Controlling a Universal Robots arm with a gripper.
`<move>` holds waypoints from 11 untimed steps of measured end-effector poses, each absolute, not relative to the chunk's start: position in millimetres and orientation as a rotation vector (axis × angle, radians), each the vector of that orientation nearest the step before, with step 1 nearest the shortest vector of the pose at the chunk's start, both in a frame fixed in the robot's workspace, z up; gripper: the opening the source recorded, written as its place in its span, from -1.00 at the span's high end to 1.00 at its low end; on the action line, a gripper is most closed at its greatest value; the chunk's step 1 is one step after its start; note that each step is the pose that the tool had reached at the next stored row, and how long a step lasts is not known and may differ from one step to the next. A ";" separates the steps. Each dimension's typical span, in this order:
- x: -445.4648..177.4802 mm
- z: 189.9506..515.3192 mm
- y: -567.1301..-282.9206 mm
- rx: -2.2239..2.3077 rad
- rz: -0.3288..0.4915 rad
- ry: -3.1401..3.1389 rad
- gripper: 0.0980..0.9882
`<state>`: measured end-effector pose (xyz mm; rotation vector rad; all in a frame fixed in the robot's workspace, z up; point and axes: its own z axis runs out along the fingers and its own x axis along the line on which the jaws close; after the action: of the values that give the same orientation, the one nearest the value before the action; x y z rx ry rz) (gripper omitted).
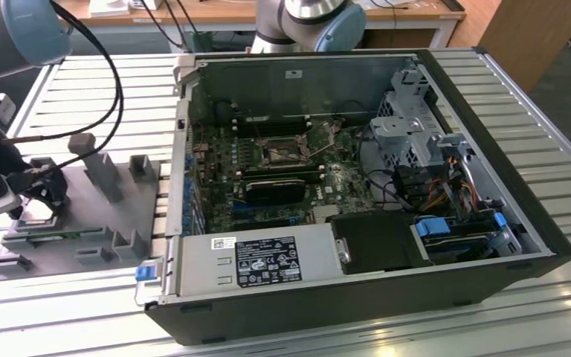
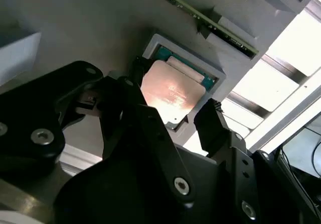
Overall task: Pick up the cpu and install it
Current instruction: 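Pick up the cpu and move it towards the insertion slot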
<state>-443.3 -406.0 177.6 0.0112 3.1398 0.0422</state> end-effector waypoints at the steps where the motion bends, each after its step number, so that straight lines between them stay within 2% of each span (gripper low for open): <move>1: -443.4 179.2 -406.0 0.011 0.041 3.141 -0.30; 11: -443.3 182.7 -406.0 0.011 0.042 3.140 -0.30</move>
<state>-443.3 -406.0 182.7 0.0110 3.1399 0.0421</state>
